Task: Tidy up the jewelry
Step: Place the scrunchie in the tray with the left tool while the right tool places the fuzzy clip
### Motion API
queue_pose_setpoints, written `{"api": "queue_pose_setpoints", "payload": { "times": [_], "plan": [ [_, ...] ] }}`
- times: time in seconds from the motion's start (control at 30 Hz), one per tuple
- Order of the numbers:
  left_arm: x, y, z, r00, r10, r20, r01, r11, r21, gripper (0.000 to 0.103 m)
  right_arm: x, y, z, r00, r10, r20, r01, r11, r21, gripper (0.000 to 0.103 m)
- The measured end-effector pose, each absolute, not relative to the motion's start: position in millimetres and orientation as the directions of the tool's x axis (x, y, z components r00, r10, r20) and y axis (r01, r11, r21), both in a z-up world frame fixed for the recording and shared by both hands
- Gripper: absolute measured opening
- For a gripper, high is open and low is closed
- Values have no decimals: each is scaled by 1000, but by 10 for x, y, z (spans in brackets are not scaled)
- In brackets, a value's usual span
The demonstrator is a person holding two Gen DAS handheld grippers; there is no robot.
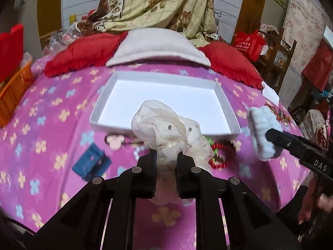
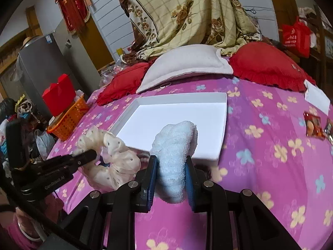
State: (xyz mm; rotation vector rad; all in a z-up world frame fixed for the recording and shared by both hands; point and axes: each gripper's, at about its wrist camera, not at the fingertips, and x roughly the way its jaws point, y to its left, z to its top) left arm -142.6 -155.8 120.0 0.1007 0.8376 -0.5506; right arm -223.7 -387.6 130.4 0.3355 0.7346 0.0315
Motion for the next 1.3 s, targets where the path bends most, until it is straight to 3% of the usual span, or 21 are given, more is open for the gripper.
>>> {"api": "queue_pose_setpoints", "payload": {
  "times": [0.53, 0.93, 1.03, 1.13, 1.23, 1.3],
  "plan": [
    [-325, -1833, 1036, 537, -352, -767, 398, 907, -137, 13, -1236, -4204, 962, 668, 121, -734, 112, 959, 261, 24],
    [385, -1706, 523, 509, -164, -845, 211, 975, -62, 15, -822, -4491, 408, 594, 106, -797, 191, 944, 268, 27],
    [412, -1654, 487, 511, -146, -847, 179, 982, -61, 44, -832, -4493, 425, 605, 123, -787, 176, 943, 282, 37],
    [395, -1625, 504, 518, -143, -843, 162, 984, -68, 58, -859, -4466, 469, 611, 141, -779, 156, 943, 294, 51],
    [341, -1621, 586, 540, -155, -827, 166, 983, -76, 63, -934, -4422, 553, 630, 124, -767, 160, 945, 284, 63],
    [292, -1626, 643, 552, -162, -818, 174, 982, -77, 64, -993, -4400, 605, 639, 123, -759, 159, 945, 287, 64]
  ]
}}
